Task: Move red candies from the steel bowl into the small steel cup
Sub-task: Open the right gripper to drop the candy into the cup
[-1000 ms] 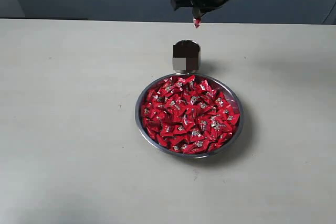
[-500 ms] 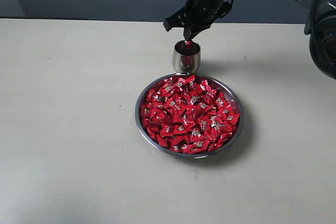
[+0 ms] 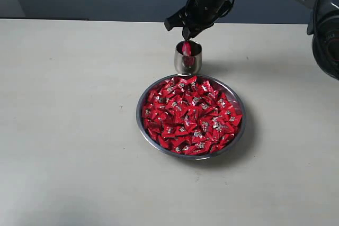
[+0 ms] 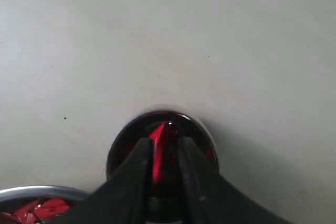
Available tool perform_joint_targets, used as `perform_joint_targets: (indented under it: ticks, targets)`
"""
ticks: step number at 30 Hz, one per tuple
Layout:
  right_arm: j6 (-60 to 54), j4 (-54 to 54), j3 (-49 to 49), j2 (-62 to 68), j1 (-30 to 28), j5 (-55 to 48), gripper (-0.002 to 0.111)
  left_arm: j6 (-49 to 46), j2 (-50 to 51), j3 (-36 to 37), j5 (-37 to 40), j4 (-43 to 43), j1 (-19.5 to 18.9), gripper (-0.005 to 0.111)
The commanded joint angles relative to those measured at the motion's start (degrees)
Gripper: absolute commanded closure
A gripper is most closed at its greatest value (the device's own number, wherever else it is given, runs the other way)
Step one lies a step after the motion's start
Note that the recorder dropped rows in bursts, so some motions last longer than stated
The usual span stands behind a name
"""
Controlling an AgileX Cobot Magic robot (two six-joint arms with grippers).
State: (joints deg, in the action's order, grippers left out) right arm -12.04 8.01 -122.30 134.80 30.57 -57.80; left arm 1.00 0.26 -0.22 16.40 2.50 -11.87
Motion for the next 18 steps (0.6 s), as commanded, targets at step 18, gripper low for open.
perform_joint_targets:
  ticks: [18]
  targets:
    - [7.0,-2.83,0.42,-3.86,-0.24,1.93,0.109,0.15,-0.26,0.22,-0.1,0.07,-0.05,0.106]
